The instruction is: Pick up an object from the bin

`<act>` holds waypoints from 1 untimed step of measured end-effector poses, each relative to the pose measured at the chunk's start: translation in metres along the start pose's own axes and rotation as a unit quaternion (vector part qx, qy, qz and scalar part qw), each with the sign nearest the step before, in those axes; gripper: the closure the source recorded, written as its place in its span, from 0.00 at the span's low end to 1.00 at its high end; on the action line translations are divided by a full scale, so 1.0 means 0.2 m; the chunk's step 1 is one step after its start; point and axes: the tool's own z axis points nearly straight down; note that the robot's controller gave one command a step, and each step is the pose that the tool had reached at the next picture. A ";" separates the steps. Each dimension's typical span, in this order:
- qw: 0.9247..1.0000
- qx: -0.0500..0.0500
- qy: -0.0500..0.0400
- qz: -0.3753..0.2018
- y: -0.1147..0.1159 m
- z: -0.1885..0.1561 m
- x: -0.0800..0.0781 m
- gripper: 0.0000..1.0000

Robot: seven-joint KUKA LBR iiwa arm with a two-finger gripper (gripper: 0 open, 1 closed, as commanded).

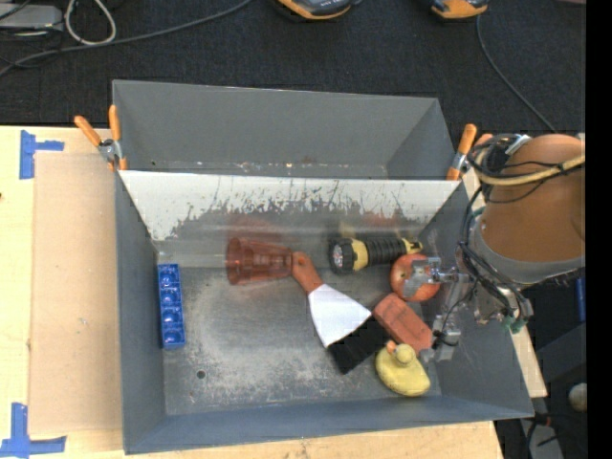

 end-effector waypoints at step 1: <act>1.000 0.001 -0.004 -0.002 0.00 -0.02 -0.01 0.00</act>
Offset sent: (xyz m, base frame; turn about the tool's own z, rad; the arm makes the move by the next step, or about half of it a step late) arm 0.0139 0.0386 -0.1401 -0.3307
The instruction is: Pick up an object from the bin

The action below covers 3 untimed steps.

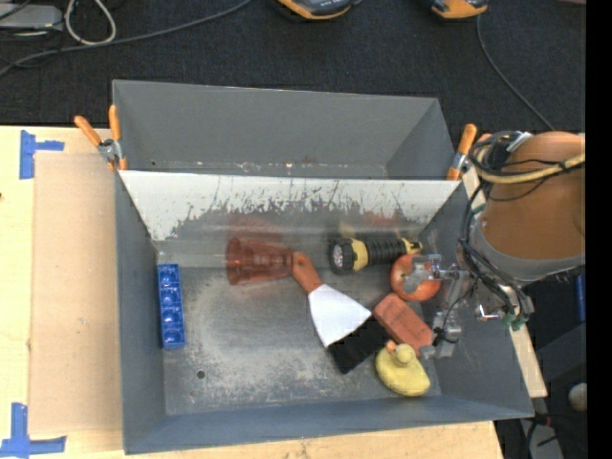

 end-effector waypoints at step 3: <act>0.998 -0.001 0.001 -0.059 0.06 0.40 -0.03 0.00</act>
Offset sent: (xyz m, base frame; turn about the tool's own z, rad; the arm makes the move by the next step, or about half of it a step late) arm -0.0101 -0.0310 -0.0634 0.1459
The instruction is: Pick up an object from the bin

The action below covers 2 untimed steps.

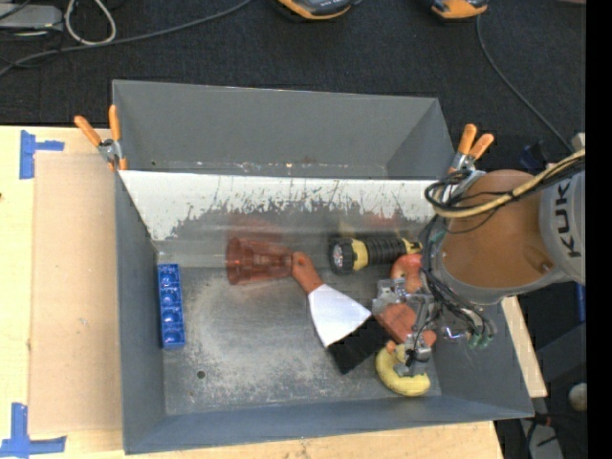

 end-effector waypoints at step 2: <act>0.985 0.006 -0.003 -0.174 0.04 0.27 -0.16 1.00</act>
Offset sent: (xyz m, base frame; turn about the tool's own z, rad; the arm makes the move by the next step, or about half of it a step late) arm 0.0265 0.0207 -0.0634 -0.3532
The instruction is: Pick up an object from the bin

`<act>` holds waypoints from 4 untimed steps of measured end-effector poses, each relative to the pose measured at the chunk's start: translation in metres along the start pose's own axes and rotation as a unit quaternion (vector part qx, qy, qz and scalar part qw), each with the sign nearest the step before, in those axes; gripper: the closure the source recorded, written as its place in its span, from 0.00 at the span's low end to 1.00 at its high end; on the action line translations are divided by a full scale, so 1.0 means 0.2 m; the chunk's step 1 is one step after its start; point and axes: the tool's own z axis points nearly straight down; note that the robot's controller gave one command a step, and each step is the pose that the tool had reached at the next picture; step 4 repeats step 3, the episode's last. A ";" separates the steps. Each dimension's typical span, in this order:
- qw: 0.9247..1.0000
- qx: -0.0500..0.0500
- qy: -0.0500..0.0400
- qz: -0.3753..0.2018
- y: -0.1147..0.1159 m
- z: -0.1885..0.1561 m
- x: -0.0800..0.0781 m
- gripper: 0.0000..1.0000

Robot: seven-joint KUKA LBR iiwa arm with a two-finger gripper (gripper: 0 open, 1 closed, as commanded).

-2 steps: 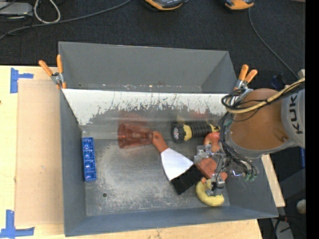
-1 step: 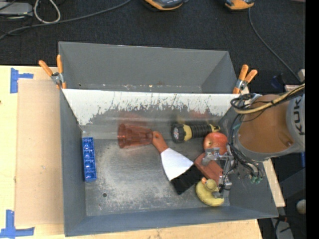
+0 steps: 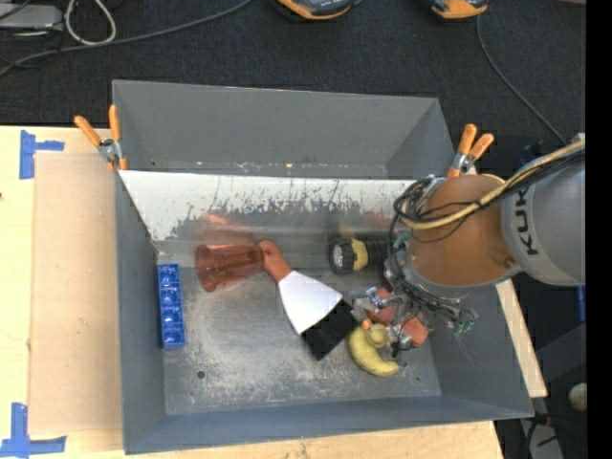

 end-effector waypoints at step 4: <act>1.000 -0.004 0.000 0.001 0.03 -0.25 0.00 1.00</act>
Offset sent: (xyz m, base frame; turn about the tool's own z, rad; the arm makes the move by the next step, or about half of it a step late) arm 0.0004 0.0005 0.1137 0.0007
